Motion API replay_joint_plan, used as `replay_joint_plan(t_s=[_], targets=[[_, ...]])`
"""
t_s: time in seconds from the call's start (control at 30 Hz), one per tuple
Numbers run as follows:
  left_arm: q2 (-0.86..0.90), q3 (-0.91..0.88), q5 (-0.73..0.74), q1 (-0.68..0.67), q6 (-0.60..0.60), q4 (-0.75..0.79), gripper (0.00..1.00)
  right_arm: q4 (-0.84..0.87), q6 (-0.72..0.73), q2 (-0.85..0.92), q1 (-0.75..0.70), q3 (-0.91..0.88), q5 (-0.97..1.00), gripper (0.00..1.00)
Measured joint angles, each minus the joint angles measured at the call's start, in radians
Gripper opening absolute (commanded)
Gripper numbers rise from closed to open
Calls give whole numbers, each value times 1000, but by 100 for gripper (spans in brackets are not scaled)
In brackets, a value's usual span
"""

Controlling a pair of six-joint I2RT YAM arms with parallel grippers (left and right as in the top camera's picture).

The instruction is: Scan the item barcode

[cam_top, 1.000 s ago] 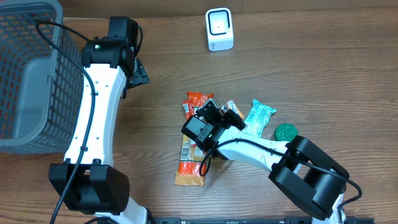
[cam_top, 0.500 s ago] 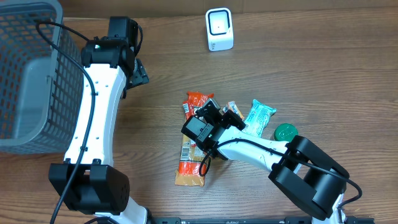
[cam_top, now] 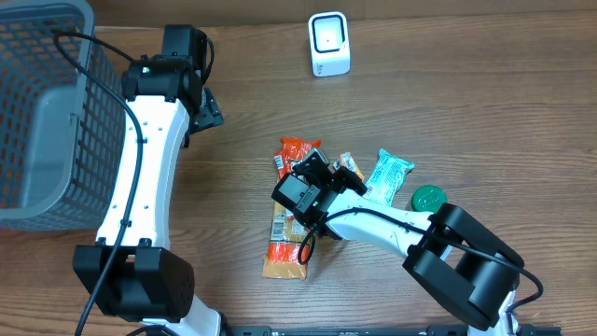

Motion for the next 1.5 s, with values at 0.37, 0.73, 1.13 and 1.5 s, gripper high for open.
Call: replay_joint_plan(t_s=[0.37,0.73,1.13,1.5], targets=[[0,0,0,0,0,0,100,4,24,-3,0,0,-47,18],[0,0,0,0,0,0,100,23,39,-38,0,0,-154,24],[0,0,0,0,0,0,100,42,58,-38,0,0,-183,36],[0,0,0,0,0,0,100,59,61,-77,-32,0,-189,37]])
